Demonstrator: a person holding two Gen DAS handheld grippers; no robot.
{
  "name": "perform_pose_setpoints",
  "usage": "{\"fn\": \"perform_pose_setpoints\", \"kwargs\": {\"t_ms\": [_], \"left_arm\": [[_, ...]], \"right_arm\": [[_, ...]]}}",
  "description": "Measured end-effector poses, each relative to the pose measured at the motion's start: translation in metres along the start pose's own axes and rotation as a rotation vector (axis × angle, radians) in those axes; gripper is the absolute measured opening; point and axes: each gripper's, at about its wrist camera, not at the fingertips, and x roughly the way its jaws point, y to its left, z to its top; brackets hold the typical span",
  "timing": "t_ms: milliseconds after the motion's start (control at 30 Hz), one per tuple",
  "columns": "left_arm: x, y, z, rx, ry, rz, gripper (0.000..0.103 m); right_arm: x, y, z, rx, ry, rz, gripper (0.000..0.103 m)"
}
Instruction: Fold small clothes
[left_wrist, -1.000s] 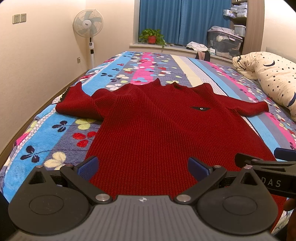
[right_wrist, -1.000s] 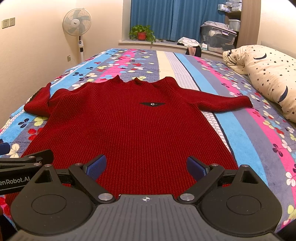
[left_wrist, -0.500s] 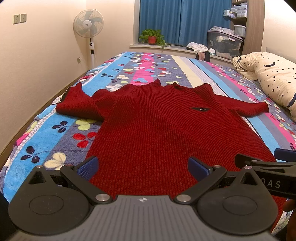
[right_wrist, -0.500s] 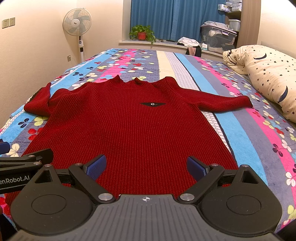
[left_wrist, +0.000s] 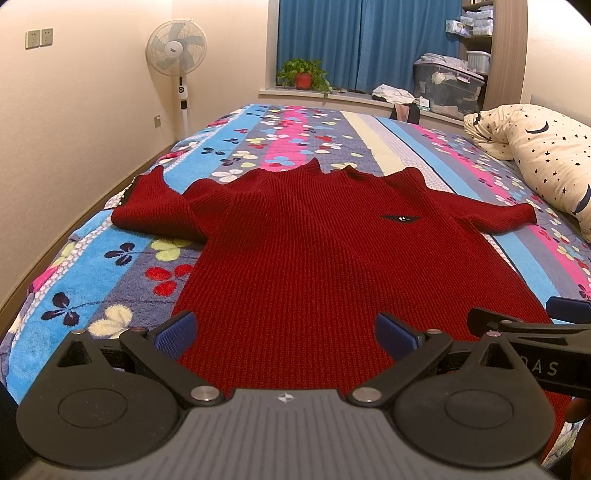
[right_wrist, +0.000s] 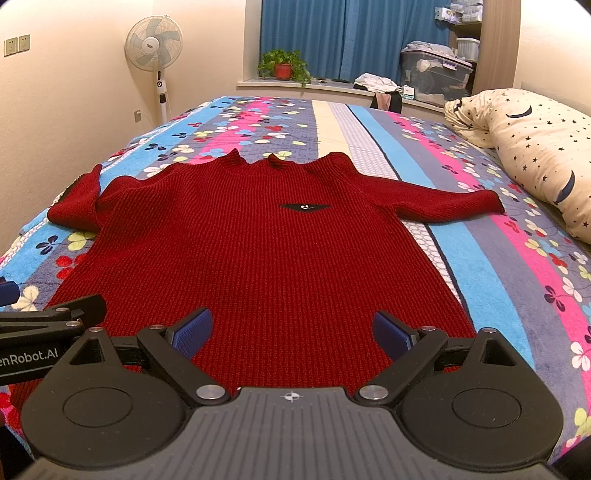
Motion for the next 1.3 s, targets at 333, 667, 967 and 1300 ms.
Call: {"fn": "perform_pose_setpoints", "kwargs": {"t_ms": [333,667,967,1300], "left_arm": [[-0.004,0.003,0.016,0.010,-0.053,0.004,0.098],[0.022,0.036,0.094,-0.013,-0.134,-0.055,0.034],[0.125,0.100,0.186,-0.032,-0.133,0.102,0.031],[0.256,0.182,0.191,-0.014,-0.003,0.330,0.031]], "right_arm": [[-0.005,-0.002,0.004,0.029,-0.033,0.020,0.093],[-0.018,-0.023,0.031,0.139,-0.180,0.122,0.028],[0.022,-0.038,0.116,0.130,-0.281,0.170,0.031],[0.123,0.000,0.175,0.024,-0.254,0.238,0.031]]}}
